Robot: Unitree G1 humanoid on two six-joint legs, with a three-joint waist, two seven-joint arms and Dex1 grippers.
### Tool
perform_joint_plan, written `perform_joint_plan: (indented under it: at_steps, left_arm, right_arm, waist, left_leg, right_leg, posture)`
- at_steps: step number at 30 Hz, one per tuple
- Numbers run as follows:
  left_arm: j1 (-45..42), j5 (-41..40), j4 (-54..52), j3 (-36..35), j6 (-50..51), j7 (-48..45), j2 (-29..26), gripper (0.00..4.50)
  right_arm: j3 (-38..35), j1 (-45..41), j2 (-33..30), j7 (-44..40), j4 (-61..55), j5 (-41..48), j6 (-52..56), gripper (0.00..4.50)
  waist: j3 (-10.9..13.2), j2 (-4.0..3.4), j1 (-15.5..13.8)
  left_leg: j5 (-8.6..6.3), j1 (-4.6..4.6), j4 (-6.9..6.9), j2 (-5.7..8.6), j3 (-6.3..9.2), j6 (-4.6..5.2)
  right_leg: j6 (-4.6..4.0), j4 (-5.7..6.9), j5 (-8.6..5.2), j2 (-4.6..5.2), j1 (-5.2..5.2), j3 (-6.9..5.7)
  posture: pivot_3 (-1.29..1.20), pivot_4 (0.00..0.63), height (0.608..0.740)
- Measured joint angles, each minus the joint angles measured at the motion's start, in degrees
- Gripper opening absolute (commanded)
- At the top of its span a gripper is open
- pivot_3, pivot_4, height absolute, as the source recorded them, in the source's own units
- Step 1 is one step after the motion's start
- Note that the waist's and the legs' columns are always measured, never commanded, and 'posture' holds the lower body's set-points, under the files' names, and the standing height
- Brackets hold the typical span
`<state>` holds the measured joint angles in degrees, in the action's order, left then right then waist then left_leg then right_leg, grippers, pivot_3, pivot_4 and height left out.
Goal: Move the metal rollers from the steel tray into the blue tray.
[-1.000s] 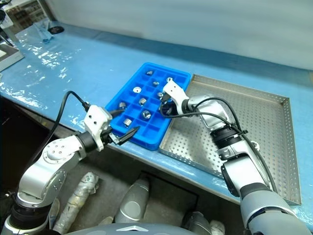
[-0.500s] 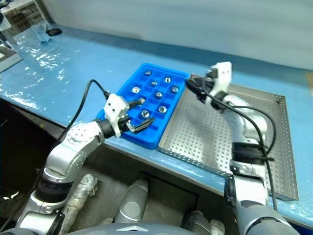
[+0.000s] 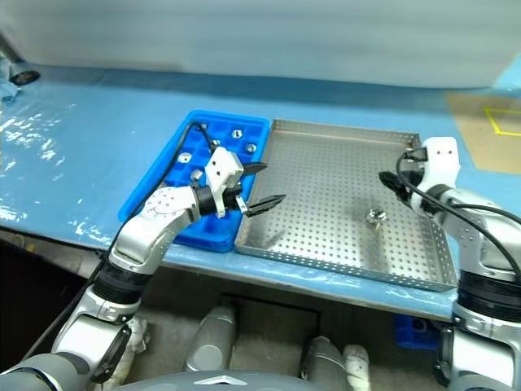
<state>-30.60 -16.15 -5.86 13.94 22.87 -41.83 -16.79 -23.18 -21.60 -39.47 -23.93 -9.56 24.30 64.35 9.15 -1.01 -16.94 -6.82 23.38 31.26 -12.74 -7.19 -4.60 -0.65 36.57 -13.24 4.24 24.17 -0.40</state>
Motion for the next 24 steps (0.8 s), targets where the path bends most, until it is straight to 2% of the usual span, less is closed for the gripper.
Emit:
perform_joint_plan:
  at_steps: [9, 12, 15, 17, 24]
  left_arm:
    - [-0.8, 0.8, 1.6, 0.1, -1.1, -2.0, 0.9, 4.5]
    - [-0.8, 0.9, 1.7, 0.1, -1.2, -2.4, 1.0, 4.5]
    - [-0.7, 1.1, 1.7, 0.1, -1.2, -2.6, 1.0, 4.5]
    - [-0.7, 1.2, 1.7, 0.1, -1.2, -2.7, 1.0, 4.5]
    - [-0.1, 1.7, 1.7, 0.1, -1.2, -2.8, 0.7, 4.5]
  right_arm:
    - [-0.4, 2.6, 1.8, 0.2, -1.5, 2.8, 6.2, 2.37]
    - [-0.3, 2.6, 2.0, 0.3, -1.6, 2.9, 6.1, 2.98]
    - [0.5, 2.8, 2.2, 0.3, -1.6, 2.9, 5.8, 4.0]
    - [0.6, 2.8, 2.7, 0.3, -1.6, 2.9, 5.8, 4.46]
    - [1.6, 2.4, 3.2, 0.2, -1.6, 3.1, 5.8, 4.46]
  waist:
    - [0.0, 0.0, 3.4]
    - [0.0, 0.0, 3.7]
    - [0.0, 0.0, 3.7]
    - [0.0, 0.0, 3.7]
    - [0.0, 0.0, 3.7]
  left_leg:
    - [0.01, 0.02, 0.05, 0.02, -0.03, 0.01]
    - [0.01, 0.03, 0.05, 0.03, -0.03, 0.02]
    - [0.01, 0.04, 0.04, 0.03, -0.03, 0.02]
    - [0.01, 0.05, 0.04, 0.03, -0.03, 0.02]
    - [0.01, 0.05, 0.04, 0.03, -0.03, 0.03]
  right_leg:
    - [-0.21, 0.01, -0.11, 0.05, 0.0, -0.01]
    - [-0.23, 0.0, -0.12, 0.06, 0.0, -0.02]
    - [-0.24, 0.0, -0.13, 0.06, 0.0, -0.03]
    - [-0.25, -0.01, -0.13, 0.07, 0.0, -0.03]
    - [-0.25, -0.02, -0.13, 0.07, 0.0, -0.03]
  posture:
    - [0.21, 0.15, 0.74]
    - [0.21, 0.15, 0.74]
    - [0.22, 0.15, 0.74]
    - [0.22, 0.15, 0.74]
    - [0.23, 0.15, 0.74]
